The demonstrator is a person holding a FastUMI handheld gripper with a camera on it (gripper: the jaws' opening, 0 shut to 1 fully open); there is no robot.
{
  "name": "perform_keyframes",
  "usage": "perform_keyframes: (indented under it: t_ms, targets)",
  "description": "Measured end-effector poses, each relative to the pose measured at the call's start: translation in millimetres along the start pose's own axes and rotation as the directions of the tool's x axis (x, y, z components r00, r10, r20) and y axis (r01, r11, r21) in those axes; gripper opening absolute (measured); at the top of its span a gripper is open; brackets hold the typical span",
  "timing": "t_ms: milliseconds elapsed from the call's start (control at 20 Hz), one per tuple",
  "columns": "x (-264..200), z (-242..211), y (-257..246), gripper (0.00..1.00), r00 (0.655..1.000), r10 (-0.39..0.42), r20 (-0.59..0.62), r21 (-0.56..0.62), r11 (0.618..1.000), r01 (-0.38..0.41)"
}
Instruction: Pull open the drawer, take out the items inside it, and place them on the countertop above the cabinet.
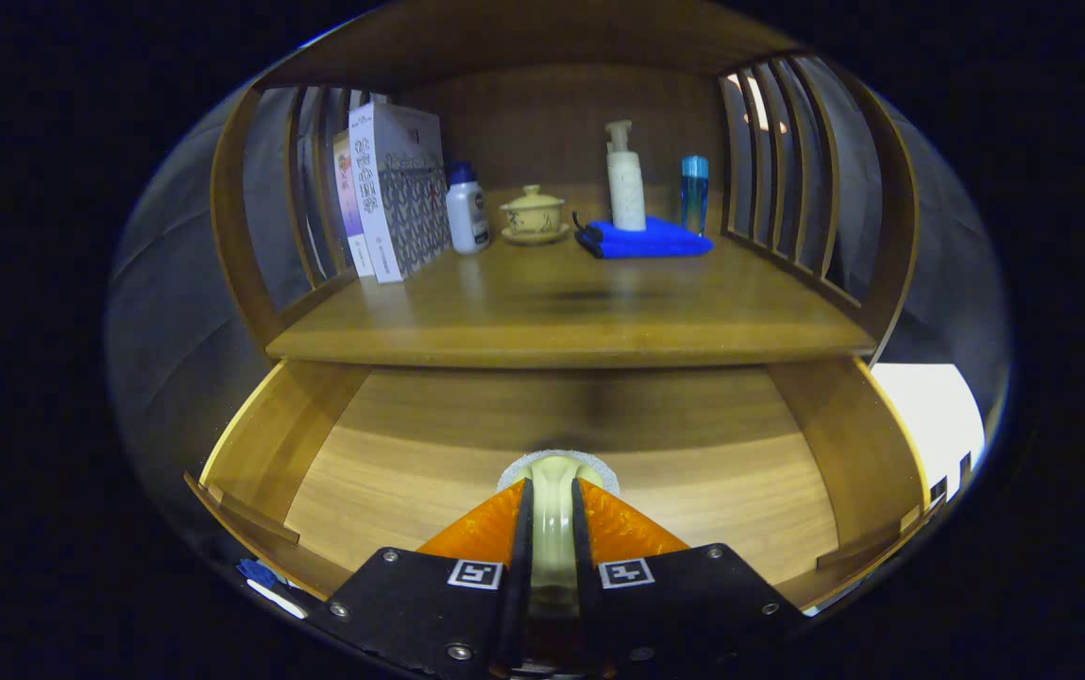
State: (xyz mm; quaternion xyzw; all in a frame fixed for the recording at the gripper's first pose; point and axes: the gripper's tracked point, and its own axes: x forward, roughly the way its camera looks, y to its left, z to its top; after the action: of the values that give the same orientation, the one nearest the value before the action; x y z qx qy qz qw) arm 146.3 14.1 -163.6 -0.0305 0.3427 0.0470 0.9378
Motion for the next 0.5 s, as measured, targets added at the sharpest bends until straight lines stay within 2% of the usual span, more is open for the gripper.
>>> perform_keyframes:
  t_ms: [500]
  targets:
    - [-29,41,4,0.23,0.994,0.04,0.106,-0.021,0.999,-0.038]
